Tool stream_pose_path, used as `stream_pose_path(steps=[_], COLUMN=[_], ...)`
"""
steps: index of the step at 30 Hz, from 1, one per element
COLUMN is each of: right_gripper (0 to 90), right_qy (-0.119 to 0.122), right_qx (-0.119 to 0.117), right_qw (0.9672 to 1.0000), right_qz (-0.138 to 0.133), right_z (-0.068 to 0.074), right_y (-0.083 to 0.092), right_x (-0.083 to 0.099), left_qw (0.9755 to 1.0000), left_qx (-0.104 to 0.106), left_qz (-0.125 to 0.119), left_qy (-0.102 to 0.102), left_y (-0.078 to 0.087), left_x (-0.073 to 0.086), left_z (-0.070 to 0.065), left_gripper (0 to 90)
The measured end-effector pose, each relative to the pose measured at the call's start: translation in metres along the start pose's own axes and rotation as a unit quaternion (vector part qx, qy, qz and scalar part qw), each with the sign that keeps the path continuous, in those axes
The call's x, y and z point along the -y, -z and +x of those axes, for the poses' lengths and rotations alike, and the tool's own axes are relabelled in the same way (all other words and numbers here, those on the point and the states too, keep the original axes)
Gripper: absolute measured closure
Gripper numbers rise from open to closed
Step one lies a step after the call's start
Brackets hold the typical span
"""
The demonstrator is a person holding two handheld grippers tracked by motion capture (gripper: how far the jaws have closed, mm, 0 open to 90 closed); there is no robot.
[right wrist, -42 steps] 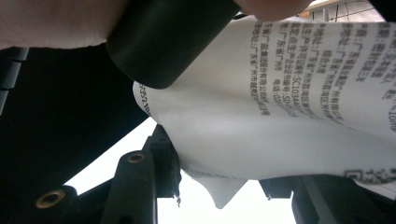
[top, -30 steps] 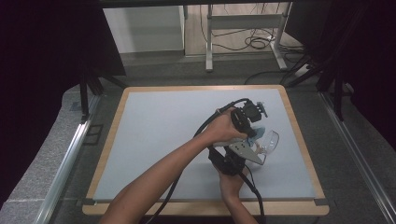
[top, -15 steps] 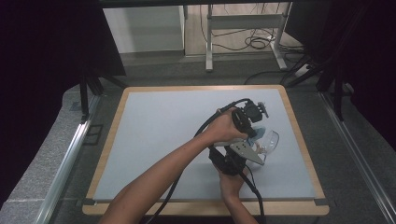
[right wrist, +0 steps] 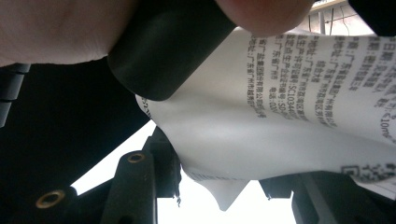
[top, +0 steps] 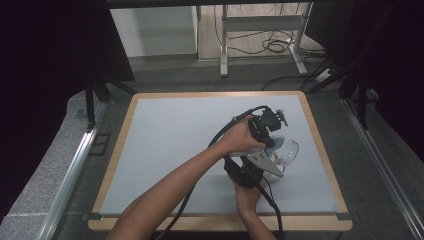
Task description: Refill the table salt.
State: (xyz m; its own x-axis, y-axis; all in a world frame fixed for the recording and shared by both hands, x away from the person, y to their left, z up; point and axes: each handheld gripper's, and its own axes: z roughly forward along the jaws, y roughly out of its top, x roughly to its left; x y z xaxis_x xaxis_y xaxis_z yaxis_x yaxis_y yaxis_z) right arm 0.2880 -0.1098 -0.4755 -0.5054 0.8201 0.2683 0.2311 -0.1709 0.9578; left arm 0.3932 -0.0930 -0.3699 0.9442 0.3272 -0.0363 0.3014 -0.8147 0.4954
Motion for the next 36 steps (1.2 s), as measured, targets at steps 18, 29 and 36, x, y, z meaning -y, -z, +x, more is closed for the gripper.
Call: stream_pose_path(steps=[18,29,36], right_gripper=[57.3,57.3,57.6], right_qy=[0.001,0.001,0.001], right_qx=[0.0,0.002,0.008], right_qw=[1.0,1.0,0.9999], right_qz=[-0.001,0.0,-0.007], right_z=[0.0005,0.0005,0.0018], right_y=[-0.0001,-0.0007,0.0006], right_x=[-0.0002,0.0007,0.0012], left_qw=[1.0,1.0,1.0], left_qx=[-0.002,0.003,0.004], left_qz=[0.004,0.005,0.003], left_qy=[-0.002,-0.001,0.0], left_y=[-0.0013,-0.0027,-0.002], left_x=[0.0006,0.0015,0.0006], left_z=[-0.0004,0.0006,-0.0005], left_gripper=[90.0,90.0,90.0])
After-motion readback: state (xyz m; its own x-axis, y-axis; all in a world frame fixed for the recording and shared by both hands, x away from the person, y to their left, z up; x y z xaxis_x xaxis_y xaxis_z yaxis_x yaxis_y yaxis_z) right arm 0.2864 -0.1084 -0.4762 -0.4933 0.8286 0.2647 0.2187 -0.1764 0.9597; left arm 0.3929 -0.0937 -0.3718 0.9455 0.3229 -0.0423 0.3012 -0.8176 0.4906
